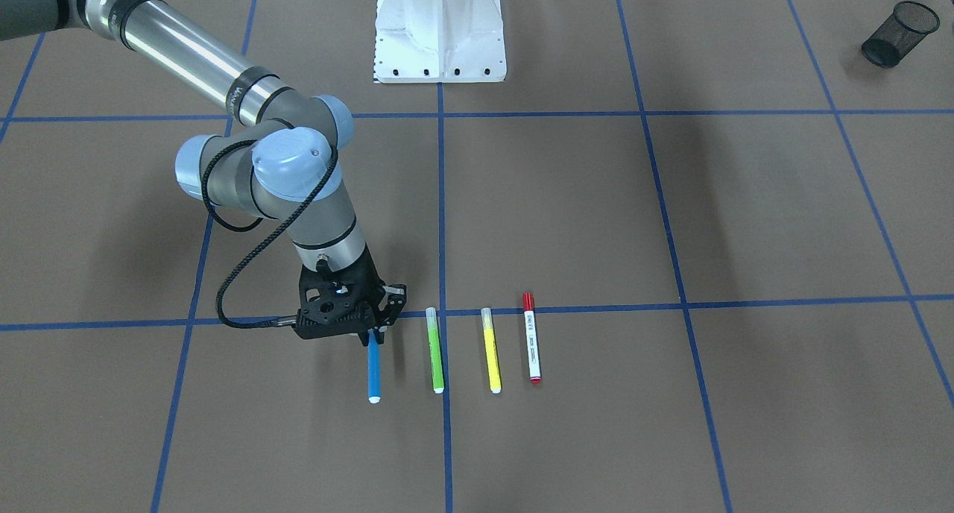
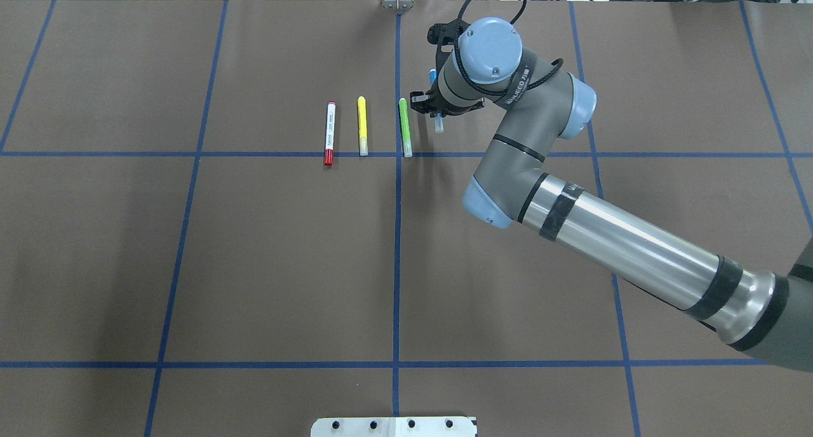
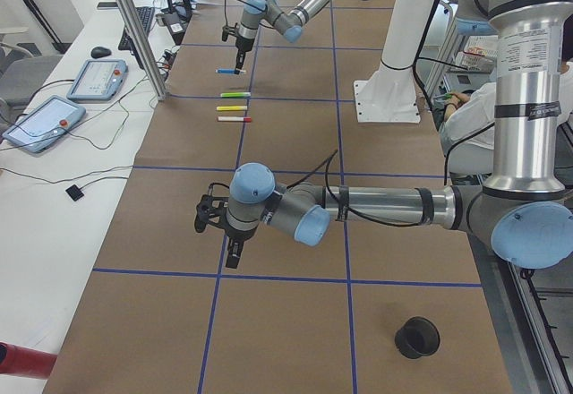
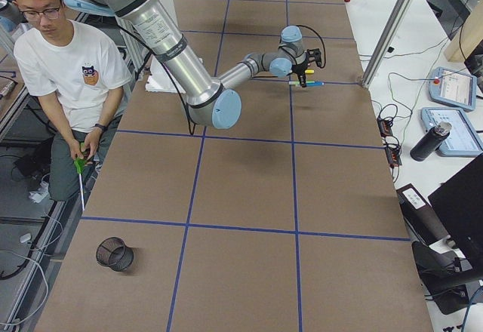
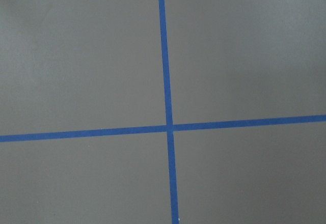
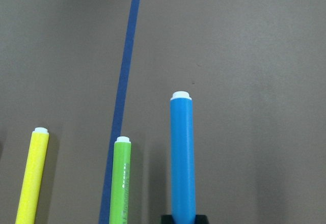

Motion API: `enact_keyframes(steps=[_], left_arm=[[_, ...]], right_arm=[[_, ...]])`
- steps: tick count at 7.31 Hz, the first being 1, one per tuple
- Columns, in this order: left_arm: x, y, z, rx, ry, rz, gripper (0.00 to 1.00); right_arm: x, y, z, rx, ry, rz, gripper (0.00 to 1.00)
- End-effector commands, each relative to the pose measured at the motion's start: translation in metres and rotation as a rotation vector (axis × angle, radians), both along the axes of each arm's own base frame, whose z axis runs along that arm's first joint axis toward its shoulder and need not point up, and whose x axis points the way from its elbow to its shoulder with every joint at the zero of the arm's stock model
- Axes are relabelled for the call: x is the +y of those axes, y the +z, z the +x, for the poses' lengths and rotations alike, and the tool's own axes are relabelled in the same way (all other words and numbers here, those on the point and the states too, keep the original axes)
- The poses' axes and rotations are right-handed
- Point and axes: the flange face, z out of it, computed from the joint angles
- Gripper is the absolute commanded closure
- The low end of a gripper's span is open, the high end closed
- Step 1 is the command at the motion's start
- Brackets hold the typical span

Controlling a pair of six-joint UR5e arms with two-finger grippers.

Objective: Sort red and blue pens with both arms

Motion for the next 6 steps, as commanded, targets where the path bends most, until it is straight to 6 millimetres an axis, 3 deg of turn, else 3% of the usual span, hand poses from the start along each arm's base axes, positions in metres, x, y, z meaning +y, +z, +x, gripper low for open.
enact_keyframes(steps=[1,3,4,6], left_arm=[[-0.044,-0.057,0.065,0.058,0.005,-0.008,0.01],[-0.079,-0.124,0.123,0.127,-0.017,-0.029,0.01],[-0.091,-0.157,0.170,0.158,-0.006,-0.050,0.01],[-0.114,-0.204,0.228,0.170,-0.046,-0.058,0.01]], right_arm=[[0.021,0.024,0.059,0.003,0.032,-0.001,1.00],[0.064,0.026,0.126,0.055,0.086,-0.008,1.00],[0.084,0.036,0.155,0.067,0.105,-0.005,1.00],[0.117,0.082,0.205,0.151,0.192,0.011,1.00]])
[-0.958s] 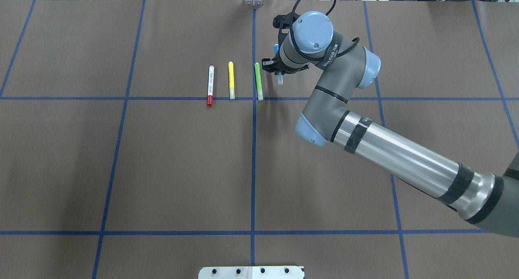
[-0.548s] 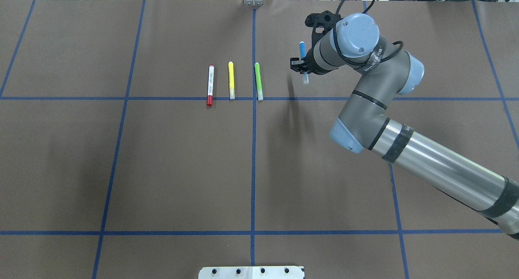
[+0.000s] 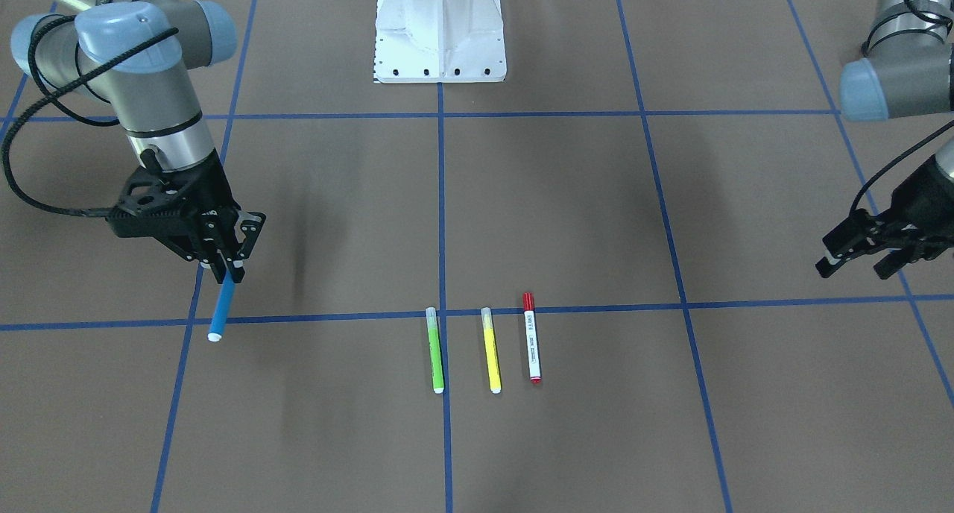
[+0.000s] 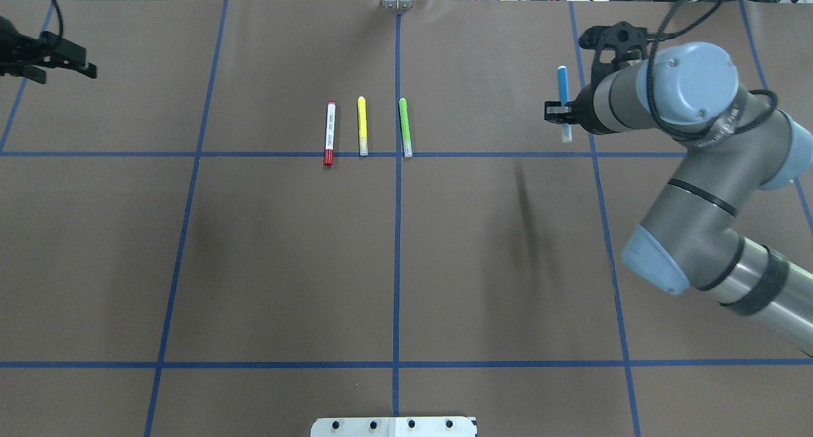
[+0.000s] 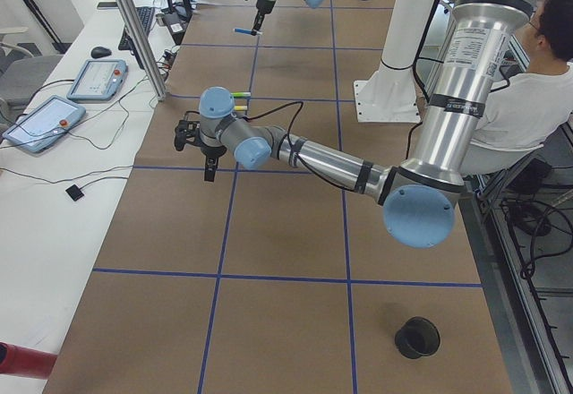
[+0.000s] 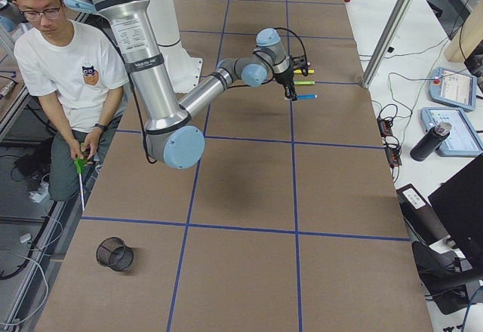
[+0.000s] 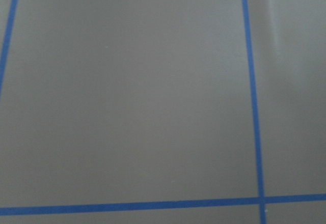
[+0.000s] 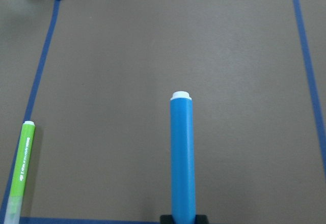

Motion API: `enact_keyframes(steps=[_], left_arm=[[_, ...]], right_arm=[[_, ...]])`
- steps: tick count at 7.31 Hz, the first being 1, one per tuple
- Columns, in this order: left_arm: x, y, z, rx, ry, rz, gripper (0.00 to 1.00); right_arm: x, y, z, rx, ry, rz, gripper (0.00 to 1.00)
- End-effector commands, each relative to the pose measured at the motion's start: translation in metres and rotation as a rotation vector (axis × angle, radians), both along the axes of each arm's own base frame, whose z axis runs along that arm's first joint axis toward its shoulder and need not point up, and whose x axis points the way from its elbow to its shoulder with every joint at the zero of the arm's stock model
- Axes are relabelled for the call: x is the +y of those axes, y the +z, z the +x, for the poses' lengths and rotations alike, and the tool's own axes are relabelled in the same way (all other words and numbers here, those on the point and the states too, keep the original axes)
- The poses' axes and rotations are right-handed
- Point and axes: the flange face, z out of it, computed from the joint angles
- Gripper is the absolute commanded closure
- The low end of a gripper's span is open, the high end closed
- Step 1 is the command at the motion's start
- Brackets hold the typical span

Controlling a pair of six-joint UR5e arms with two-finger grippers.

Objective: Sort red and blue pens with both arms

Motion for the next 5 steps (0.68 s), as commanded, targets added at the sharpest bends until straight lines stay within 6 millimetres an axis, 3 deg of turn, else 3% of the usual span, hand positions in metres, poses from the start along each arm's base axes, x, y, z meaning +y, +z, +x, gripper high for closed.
enact_keyframes(steps=[1,3,4,5], left_arm=[[-0.034,-0.059,0.061,0.042,-0.036,-0.033,0.01],[-0.046,-0.084,0.124,0.016,-0.027,-0.018,0.01],[-0.051,-0.087,0.130,0.014,-0.025,-0.020,0.01],[-0.066,-0.102,0.139,0.014,-0.029,-0.011,0.01]], right_arm=[[0.032,0.043,0.070,0.068,0.086,-0.011,1.00],[0.061,0.080,0.152,0.119,0.191,-0.057,1.00],[0.075,0.101,0.191,0.149,0.244,-0.096,1.00],[0.094,0.119,0.241,0.178,0.315,-0.143,1.00]])
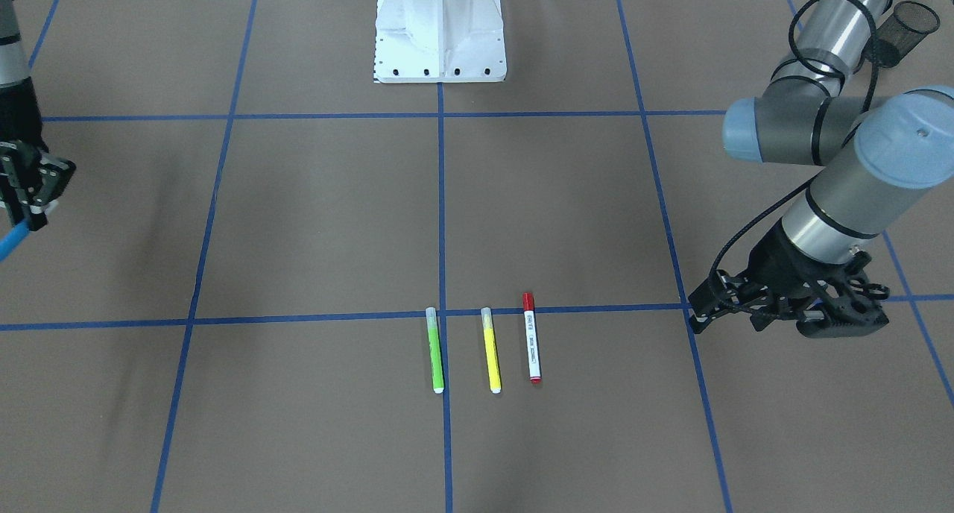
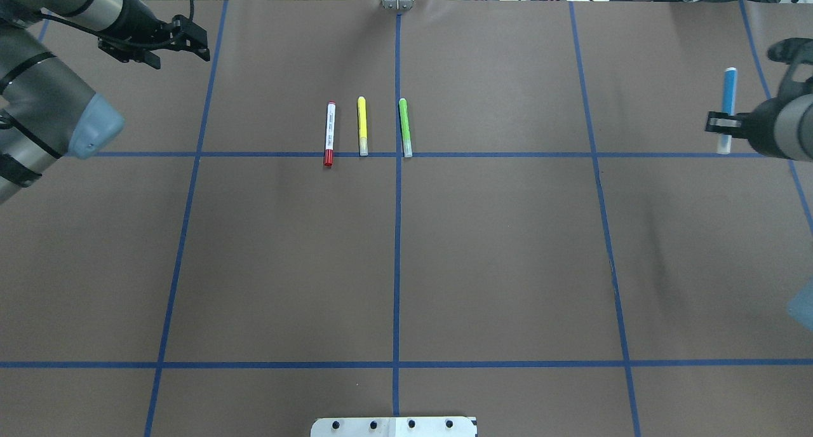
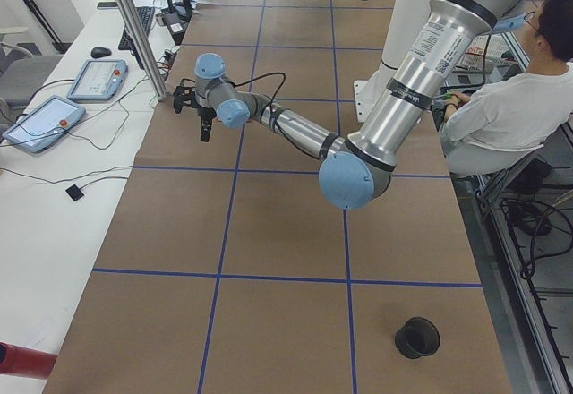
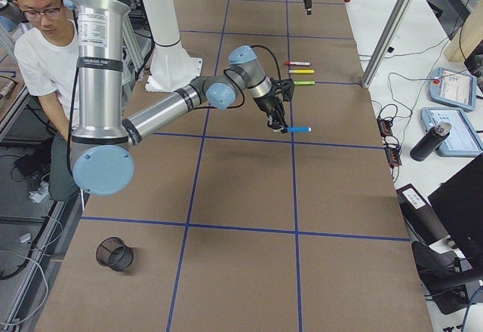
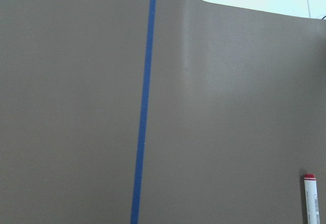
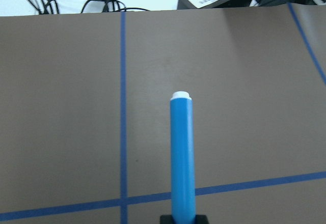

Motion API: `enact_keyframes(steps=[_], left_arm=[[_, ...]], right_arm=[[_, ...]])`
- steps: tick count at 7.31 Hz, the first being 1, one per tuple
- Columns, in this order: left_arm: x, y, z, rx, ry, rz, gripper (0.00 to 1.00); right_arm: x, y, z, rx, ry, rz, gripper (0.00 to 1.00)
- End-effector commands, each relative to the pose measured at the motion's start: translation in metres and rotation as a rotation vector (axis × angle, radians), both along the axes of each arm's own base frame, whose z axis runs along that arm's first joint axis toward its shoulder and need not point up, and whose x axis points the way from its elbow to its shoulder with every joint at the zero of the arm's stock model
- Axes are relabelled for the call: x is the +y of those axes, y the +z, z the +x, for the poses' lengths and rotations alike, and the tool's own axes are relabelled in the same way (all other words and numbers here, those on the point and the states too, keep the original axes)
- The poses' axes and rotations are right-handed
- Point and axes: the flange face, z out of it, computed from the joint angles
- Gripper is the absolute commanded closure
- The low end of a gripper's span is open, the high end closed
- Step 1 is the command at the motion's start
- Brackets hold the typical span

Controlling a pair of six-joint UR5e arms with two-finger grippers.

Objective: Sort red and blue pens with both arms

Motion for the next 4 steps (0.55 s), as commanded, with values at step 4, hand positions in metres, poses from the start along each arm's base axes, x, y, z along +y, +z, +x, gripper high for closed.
enact_keyframes(steps=[4], left_arm=[[-0.003,-0.053,0.101,-0.033,0.042,0.064,0.02]], right_arm=[[0.103,0.105,0.142,0.047,0.178,-0.078,1.00]])
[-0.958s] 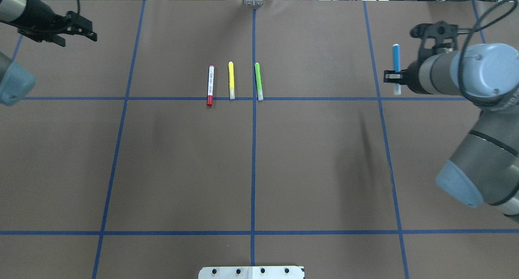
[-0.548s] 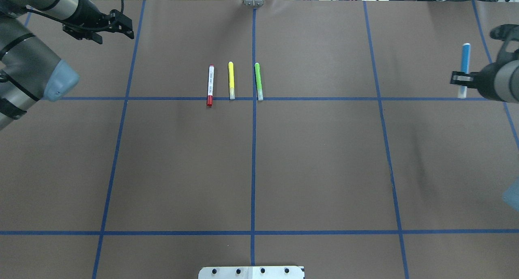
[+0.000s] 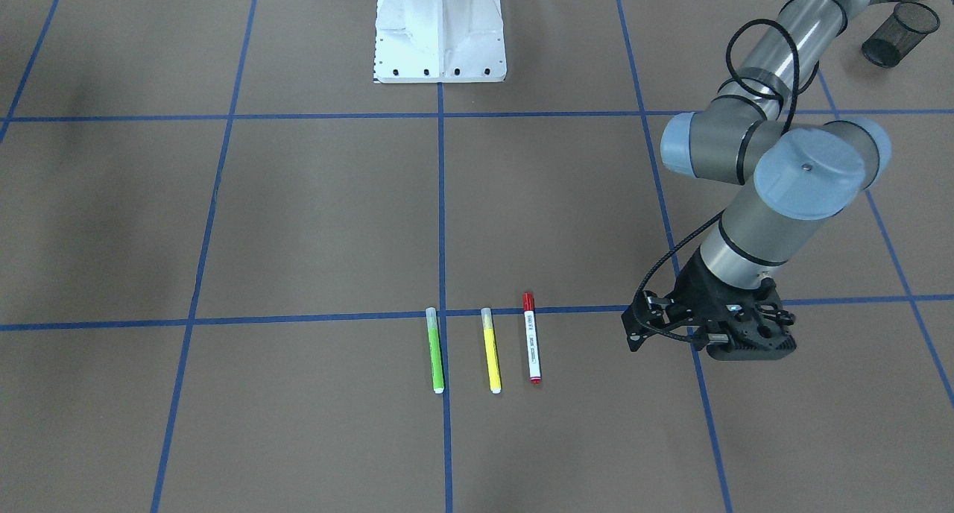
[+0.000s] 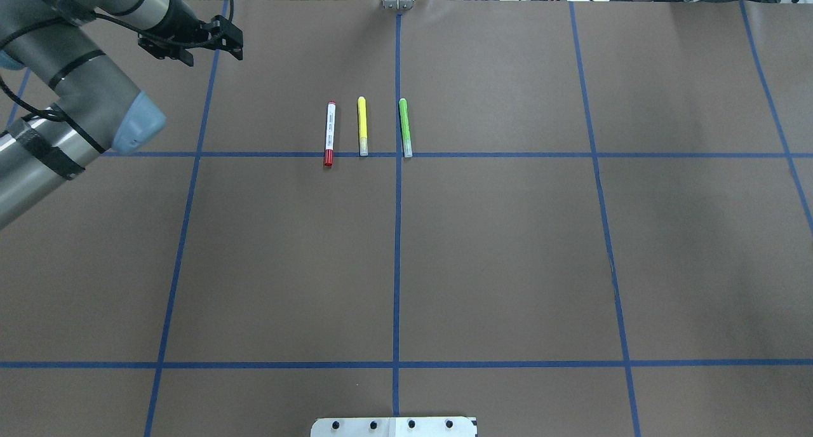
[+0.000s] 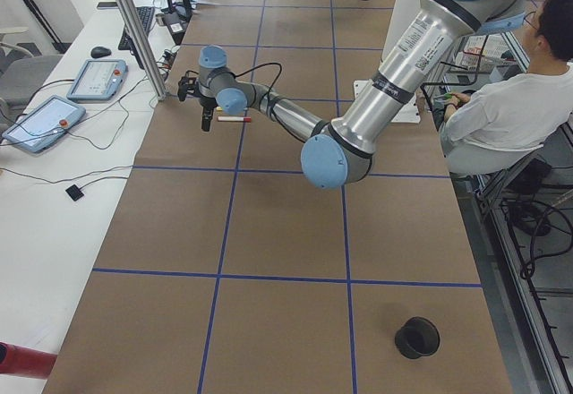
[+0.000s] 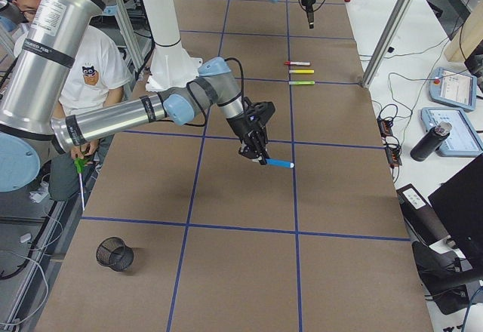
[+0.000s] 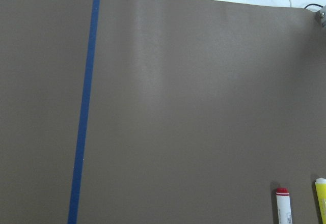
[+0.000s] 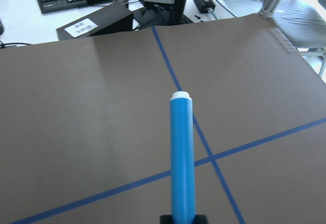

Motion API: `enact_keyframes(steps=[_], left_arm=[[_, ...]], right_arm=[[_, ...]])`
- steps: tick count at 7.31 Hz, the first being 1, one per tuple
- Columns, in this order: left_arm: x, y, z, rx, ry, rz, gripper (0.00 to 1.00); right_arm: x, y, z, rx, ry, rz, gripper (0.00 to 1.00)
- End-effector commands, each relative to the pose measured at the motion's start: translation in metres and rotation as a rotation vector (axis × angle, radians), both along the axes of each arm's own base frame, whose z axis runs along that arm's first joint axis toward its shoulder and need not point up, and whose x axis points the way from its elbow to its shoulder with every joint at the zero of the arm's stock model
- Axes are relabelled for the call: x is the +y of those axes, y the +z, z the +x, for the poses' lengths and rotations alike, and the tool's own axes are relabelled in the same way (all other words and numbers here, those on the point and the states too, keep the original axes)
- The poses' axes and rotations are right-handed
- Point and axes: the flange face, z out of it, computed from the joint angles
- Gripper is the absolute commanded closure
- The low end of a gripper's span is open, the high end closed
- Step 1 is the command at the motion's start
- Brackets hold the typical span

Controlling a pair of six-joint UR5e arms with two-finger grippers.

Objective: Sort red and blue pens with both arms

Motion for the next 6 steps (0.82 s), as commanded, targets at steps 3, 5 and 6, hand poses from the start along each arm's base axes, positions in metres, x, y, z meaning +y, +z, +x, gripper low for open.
enact_keyframes(steps=[3,5,6], left_arm=[[0.001,-0.061,0.062,0.026,0.018,-0.028,0.02],[-0.003,-0.051,0.069,0.013,0.022,-0.042,0.03],[-0.007,-0.059,0.074,0.015,0.022,-0.043,0.03]], right_arm=[[0.097,0.132,0.077,-0.225,0.043,0.034,1.00],[0.131,0.141,0.111,-0.215,0.047,0.035,1.00],[0.146,0.145,0.120,-0.210,0.088,0.028,1.00]])
